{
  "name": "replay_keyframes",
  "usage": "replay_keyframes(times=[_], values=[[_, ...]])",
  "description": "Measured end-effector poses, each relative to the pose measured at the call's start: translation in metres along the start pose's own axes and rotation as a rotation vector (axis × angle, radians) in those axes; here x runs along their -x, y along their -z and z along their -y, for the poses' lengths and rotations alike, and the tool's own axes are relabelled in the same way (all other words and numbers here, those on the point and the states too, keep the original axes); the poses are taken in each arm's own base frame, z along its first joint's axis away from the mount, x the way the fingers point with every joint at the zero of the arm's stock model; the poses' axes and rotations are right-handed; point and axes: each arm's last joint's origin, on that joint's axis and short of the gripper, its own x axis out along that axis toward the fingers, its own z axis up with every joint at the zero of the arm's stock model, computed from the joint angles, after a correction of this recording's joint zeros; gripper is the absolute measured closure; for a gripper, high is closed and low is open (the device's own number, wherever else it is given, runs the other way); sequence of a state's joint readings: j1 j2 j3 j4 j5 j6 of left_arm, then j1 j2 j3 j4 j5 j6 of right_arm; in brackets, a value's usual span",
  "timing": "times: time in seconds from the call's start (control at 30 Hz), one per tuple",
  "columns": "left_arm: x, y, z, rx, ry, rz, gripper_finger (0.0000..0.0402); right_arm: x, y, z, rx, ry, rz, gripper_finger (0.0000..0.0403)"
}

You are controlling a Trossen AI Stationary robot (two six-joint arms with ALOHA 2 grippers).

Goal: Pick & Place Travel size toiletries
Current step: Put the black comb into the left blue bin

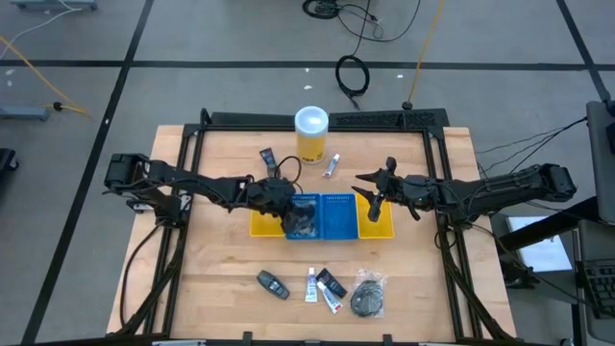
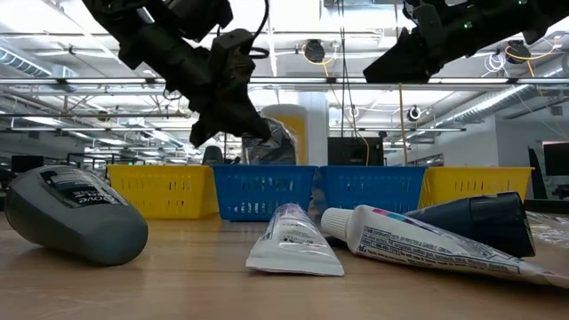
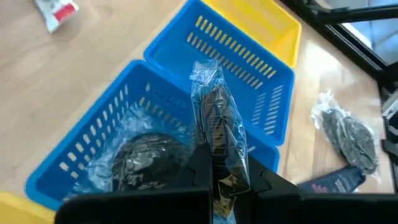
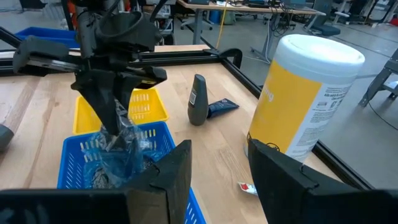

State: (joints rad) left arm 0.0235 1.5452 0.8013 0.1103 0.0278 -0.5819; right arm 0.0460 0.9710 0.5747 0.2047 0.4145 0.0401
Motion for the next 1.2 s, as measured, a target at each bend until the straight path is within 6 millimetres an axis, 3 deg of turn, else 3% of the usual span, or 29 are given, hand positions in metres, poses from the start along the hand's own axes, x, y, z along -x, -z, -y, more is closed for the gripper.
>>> replay_keyframes(times=[0.47, 0.9, 1.2], values=[[-0.019, 0.008, -0.010, 0.054, -0.038, -0.025, 0.0378, 0.000, 0.001, 0.000, 0.001, 0.000, -0.003, 0.0250], [-0.017, 0.005, -0.007, 0.008, -0.021, -0.016, 0.0235, 0.000, 0.001, 0.000, 0.003, 0.000, -0.008, 0.0250], [0.012, -0.015, 0.000, -0.039, 0.008, 0.080, 0.0168, 0.000, 0.002, 0.000, 0.006, 0.000, -0.016, 0.0250]])
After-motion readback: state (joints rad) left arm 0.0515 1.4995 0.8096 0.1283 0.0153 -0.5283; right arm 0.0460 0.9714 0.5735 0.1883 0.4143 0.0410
